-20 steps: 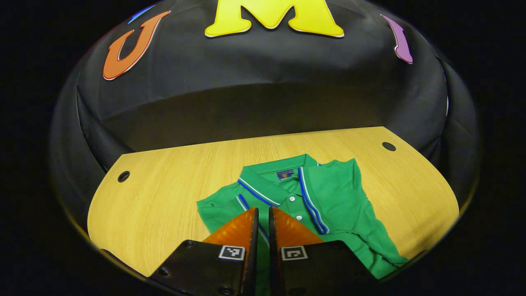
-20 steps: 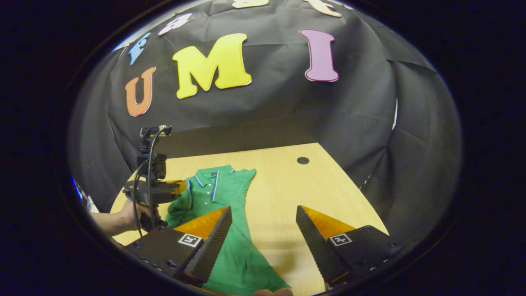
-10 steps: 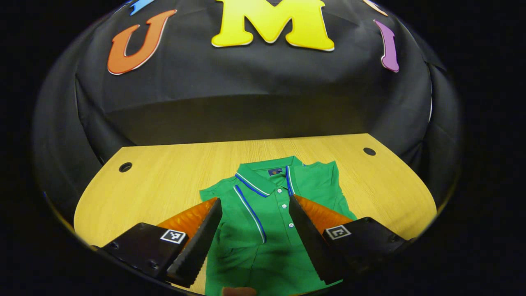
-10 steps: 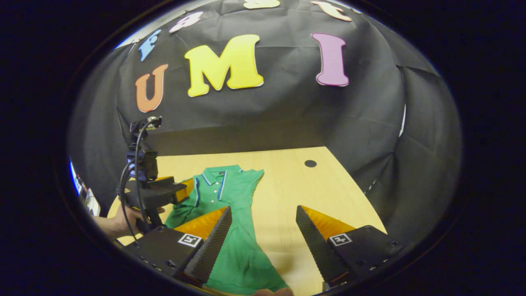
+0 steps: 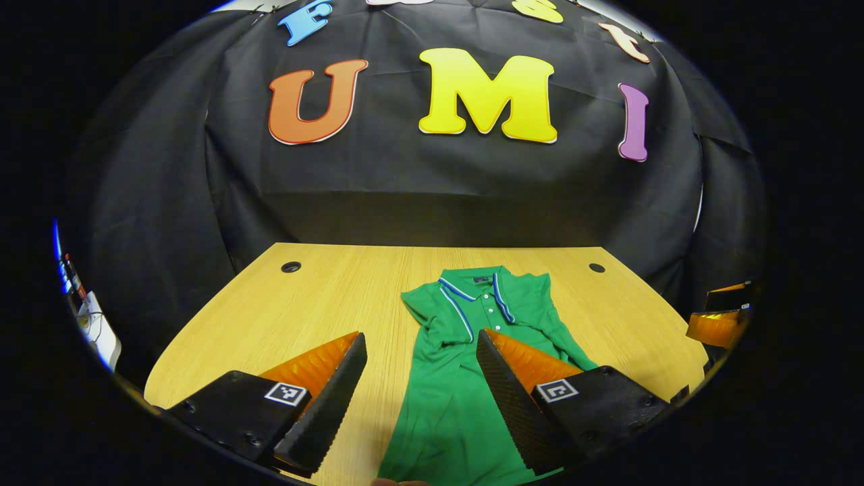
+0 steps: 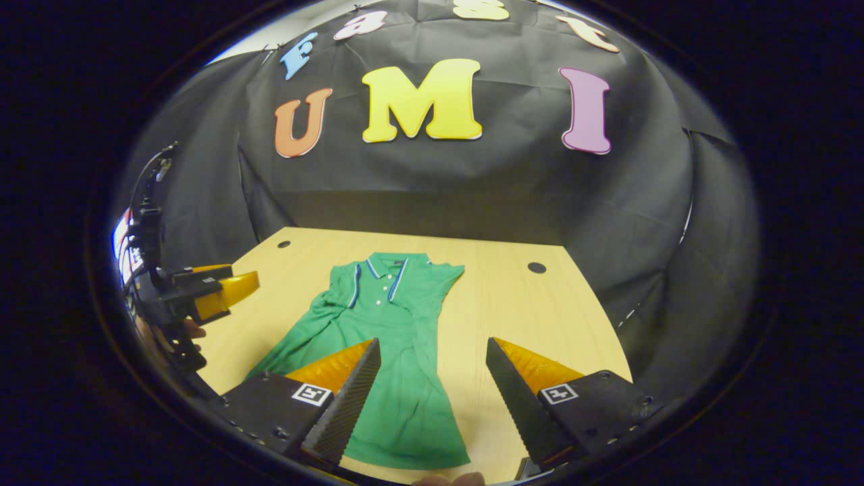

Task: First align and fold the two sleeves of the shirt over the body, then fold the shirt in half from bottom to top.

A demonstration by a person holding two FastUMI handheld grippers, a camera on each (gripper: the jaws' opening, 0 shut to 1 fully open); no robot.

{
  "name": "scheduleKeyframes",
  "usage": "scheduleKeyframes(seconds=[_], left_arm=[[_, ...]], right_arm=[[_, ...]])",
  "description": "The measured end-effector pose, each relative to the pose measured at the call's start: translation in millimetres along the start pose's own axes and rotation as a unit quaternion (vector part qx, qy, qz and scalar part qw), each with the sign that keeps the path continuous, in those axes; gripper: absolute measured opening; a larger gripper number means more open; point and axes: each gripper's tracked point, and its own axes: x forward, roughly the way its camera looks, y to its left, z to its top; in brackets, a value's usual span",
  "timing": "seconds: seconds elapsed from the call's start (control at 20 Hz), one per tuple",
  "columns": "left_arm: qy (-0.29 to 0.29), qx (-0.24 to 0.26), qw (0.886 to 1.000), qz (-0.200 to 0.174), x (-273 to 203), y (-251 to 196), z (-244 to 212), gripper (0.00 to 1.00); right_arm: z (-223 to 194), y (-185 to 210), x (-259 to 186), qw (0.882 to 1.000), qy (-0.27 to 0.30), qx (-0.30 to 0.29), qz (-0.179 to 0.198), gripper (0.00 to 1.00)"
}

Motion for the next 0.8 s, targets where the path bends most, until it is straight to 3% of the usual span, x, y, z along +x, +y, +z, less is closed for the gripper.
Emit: scheduleKeyframes(seconds=[0.3, 0.45, 0.55, 0.8], left_arm=[[0.09, 0.014, 0.996, -0.019, -60.3, 19.5, -94.0, 1.0], [0.171, 0.011, 0.984, -0.053, -78.5, 20.3, -156.4, 1.0], [0.207, 0.01, 0.977, -0.053, -84.1, 27.3, -185.0, 1.0], [0.264, 0.013, 0.963, -0.058, -99.8, 35.9, -220.2, 1.0]], right_arm=[[-87.1, -3.8, -17.4, 0.997, 0.076, 0.013, -0.002, 0.96], [-136.0, -5.2, -22.4, 0.992, 0.126, 0.013, -0.009, 0.97], [-157.5, -5.0, -20.5, 0.989, 0.148, 0.006, -0.009, 0.97], [-190.3, -16.4, -13.7, 0.981, 0.195, 0.007, -0.019, 0.97]])
